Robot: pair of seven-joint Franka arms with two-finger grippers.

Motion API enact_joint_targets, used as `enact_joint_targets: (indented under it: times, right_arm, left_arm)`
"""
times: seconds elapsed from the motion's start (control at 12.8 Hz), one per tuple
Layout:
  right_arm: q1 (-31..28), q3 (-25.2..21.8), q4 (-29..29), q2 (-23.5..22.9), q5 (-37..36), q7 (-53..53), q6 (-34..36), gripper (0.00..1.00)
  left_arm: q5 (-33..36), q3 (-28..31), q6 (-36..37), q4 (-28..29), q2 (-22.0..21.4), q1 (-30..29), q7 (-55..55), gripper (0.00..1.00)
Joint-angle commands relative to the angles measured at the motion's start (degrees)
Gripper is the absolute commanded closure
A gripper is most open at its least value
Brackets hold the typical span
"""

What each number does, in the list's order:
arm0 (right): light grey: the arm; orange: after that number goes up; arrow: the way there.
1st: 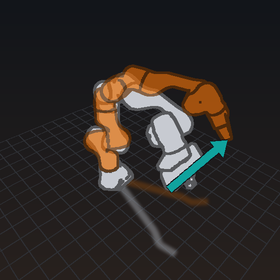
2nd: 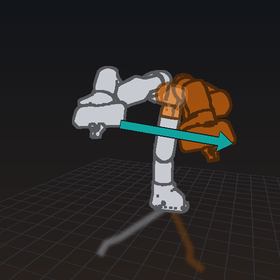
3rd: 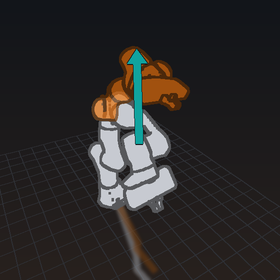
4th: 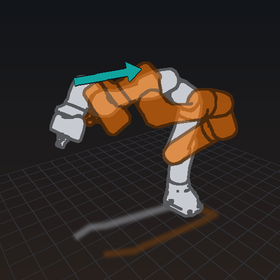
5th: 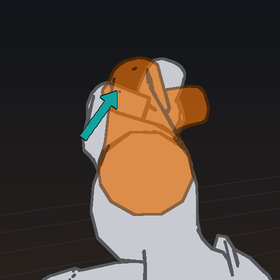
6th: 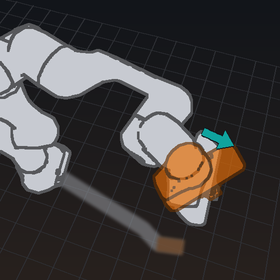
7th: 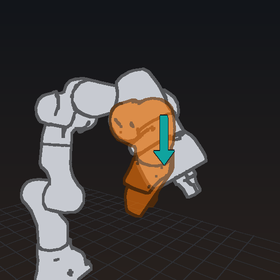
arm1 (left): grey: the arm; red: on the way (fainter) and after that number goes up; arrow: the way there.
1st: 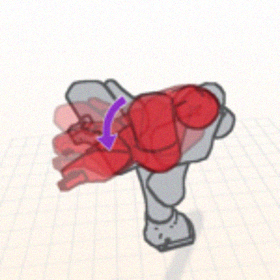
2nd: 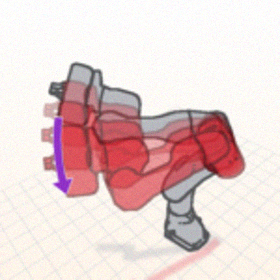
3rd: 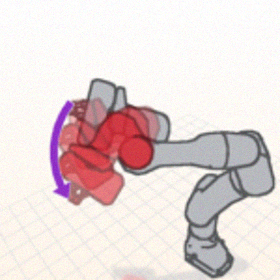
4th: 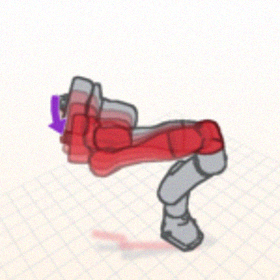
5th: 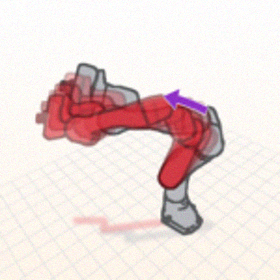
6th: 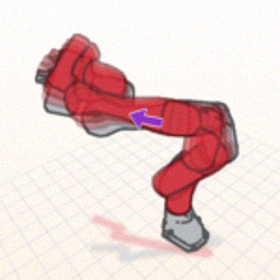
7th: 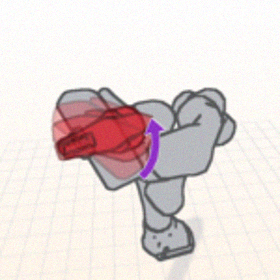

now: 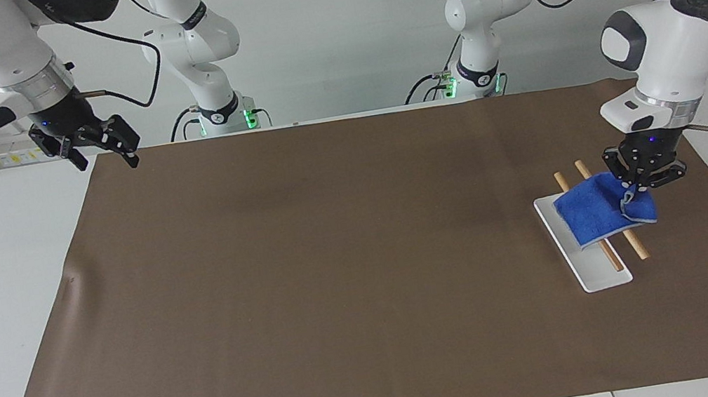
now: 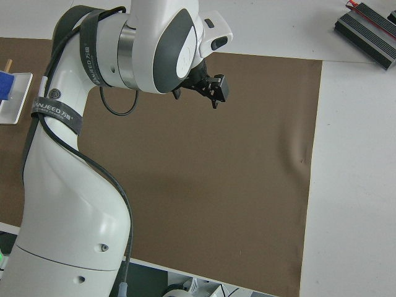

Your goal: Right arm passes towel to left arm to hang

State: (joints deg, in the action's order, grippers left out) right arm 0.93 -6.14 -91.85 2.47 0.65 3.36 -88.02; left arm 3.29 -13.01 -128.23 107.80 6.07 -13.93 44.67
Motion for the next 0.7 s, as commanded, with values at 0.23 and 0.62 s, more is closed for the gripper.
enact_joint_targets:
  times: [0.23, 0.62]
  right_arm:
    - [-0.1, 0.3, -1.7, 1.5, 0.1, 0.0, -0.2, 0.00]
    - [-0.1, 0.0, -1.7, 1.5, 0.1, 0.2, 0.0, 0.00]
  left_arm:
    - [1.3, -0.2, 1.1, 0.0, -0.3, 0.7, -4.1, 0.51]
    - [1.1, -0.5, 0.4, -0.1, -0.2, 0.7, -21.3, 0.51]
